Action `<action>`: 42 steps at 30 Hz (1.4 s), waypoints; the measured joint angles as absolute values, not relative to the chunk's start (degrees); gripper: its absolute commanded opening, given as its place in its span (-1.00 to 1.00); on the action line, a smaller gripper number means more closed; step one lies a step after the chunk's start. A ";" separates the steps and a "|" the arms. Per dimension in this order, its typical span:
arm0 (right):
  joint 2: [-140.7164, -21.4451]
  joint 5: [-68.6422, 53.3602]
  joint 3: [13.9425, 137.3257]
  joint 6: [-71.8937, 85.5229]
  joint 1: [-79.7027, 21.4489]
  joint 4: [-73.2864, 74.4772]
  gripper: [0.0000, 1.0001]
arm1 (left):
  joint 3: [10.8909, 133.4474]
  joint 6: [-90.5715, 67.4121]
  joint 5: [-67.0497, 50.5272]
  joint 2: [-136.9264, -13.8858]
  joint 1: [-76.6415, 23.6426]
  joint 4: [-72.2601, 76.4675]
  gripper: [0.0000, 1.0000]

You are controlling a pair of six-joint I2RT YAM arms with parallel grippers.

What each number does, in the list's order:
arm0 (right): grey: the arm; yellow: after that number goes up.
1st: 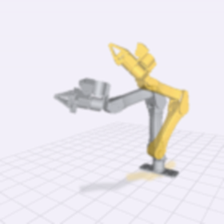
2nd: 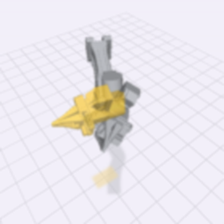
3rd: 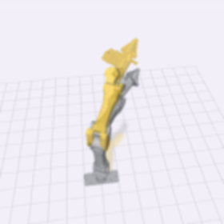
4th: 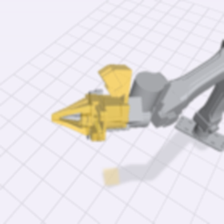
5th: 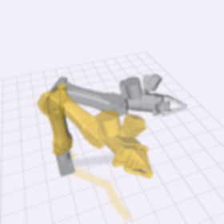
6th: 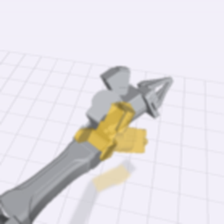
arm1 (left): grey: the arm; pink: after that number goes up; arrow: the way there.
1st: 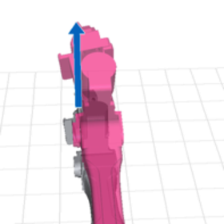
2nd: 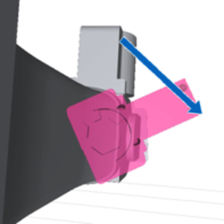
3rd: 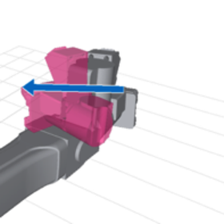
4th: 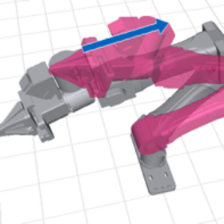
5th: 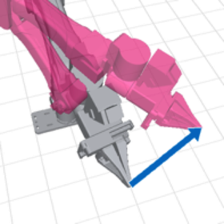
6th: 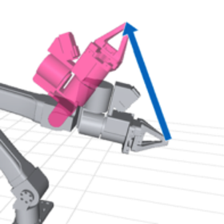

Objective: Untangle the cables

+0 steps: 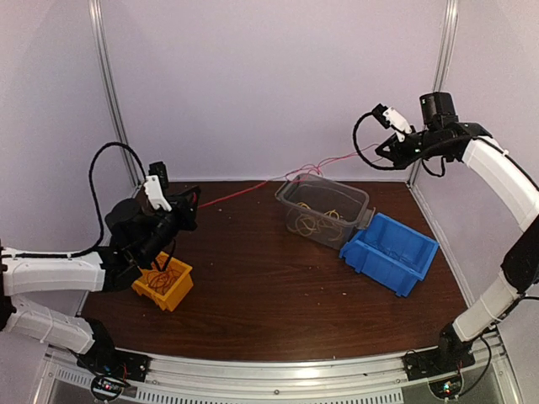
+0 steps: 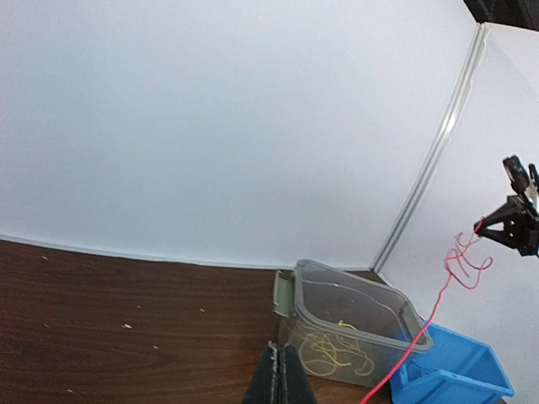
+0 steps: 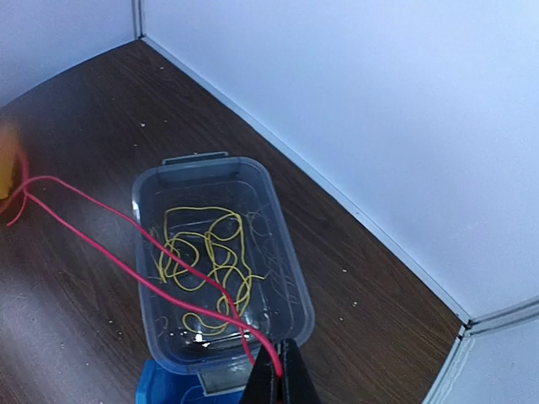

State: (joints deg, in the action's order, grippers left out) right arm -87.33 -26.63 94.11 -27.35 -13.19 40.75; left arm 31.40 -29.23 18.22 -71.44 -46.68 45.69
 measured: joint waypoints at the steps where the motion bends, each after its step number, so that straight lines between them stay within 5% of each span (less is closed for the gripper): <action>1: -87.20 -25.91 94.08 -27.29 -11.79 40.60 -1.00 | 31.35 -27.92 19.00 -68.05 -45.30 43.00 -1.00; 8: -86.08 -24.82 92.03 -27.31 -9.78 38.94 -1.00 | 31.86 -20.18 22.57 -53.17 -40.82 29.98 -1.00; 14: -86.17 -26.55 91.53 -32.99 -12.91 41.45 -0.61 | 34.17 -16.25 24.49 -50.61 -40.40 22.87 -1.00; 17: -86.61 -28.53 91.50 -36.51 -18.59 45.43 -0.10 | 36.38 -14.59 24.58 -50.37 -40.14 20.40 -1.00; 21: -87.68 -31.92 91.07 -39.94 -28.99 49.78 0.05 | 40.99 -13.13 21.78 -50.54 -40.10 17.43 -1.00; 30: -93.49 -37.60 91.05 -39.86 -34.52 51.66 -0.07 | 39.40 -18.83 12.69 -52.95 -40.10 14.81 -1.00; 39: -96.33 -39.72 87.22 -28.42 -41.17 37.69 -0.31 | 40.66 -22.00 8.32 -58.00 -40.12 13.58 -1.00; 42: -98.80 -39.94 87.29 -25.45 -42.48 33.52 -0.21 | 46.17 -21.71 8.10 -60.60 -40.12 13.78 -1.00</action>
State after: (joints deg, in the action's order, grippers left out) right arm -98.80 -39.94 87.29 -25.45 -42.48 33.52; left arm 46.17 -21.71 8.10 -60.60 -40.12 13.78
